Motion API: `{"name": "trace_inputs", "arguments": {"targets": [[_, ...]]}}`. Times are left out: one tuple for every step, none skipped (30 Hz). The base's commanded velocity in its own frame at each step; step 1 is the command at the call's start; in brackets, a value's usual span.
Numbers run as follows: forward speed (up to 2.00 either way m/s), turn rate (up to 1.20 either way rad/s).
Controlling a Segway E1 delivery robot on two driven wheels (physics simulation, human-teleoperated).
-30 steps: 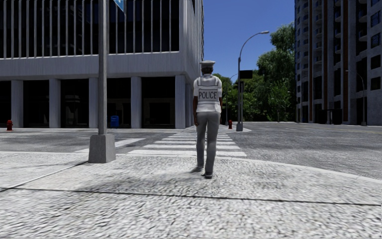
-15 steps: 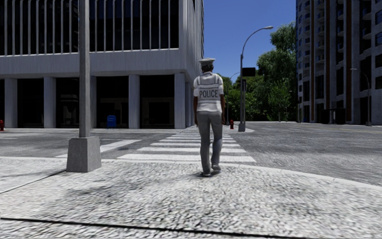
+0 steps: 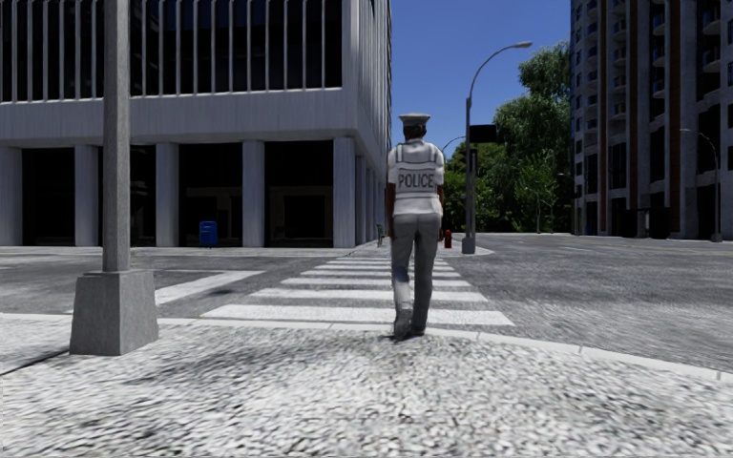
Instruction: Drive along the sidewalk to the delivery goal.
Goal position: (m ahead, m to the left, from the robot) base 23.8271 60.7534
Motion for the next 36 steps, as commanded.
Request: {"name": "trace_inputs", "arguments": {"targets": [[1.1, 0.0], [1.1, 0.0], [1.1, 0.0], [1.1, 0.0], [1.1, 0.0], [1.1, 0.0], [1.1, 0.0], [1.1, 0.0], [1.1, 0.0], [1.1, 0.0], [1.1, 0.0], [1.1, 0.0], [1.1, 0.0], [1.1, 0.0], [1.1, 0.0], [1.1, 0.0], [1.1, 0.0], [1.1, 0.0], [1.1, 0.0], [1.1, 0.0], [1.1, 0.0], [1.1, 0.0], [1.1, 0.0], [1.1, 0.0], [1.1, 0.0], [1.1, 0.0], [1.1, 0.0], [1.1, 0.0], [1.1, 0.0], [1.1, 0.0], [1.1, 0.0], [1.1, 0.0], [1.1, 0.0], [1.1, 0.0], [1.1, 0.0], [1.1, 0.0]]}}
